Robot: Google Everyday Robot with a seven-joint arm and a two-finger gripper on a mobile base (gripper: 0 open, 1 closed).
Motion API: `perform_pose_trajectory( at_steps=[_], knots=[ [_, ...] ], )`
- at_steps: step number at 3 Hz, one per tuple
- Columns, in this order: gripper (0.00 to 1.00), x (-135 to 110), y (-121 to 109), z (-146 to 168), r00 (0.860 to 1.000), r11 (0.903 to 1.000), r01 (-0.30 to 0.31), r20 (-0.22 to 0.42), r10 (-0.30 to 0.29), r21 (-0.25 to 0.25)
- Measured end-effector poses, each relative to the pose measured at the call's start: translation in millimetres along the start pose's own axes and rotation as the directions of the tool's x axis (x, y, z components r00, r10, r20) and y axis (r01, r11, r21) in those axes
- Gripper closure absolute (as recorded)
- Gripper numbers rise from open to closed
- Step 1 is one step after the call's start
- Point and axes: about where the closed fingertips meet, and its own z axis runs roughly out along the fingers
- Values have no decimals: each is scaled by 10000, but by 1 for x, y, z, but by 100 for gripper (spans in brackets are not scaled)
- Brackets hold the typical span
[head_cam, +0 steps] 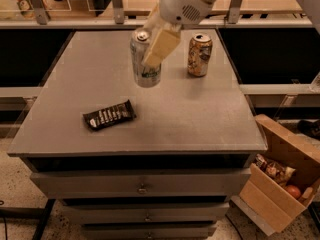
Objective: Move 7up can near rxbar chocolate
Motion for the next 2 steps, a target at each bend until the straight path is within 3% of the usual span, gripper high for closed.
perform_pose_trajectory(
  at_steps=[1, 2],
  knots=[
    [100, 4, 43, 39, 9977, 9971, 211, -631, -258, -732],
    [100, 14, 71, 66, 9932, 9913, 209, -1107, -354, -1299]
  ],
)
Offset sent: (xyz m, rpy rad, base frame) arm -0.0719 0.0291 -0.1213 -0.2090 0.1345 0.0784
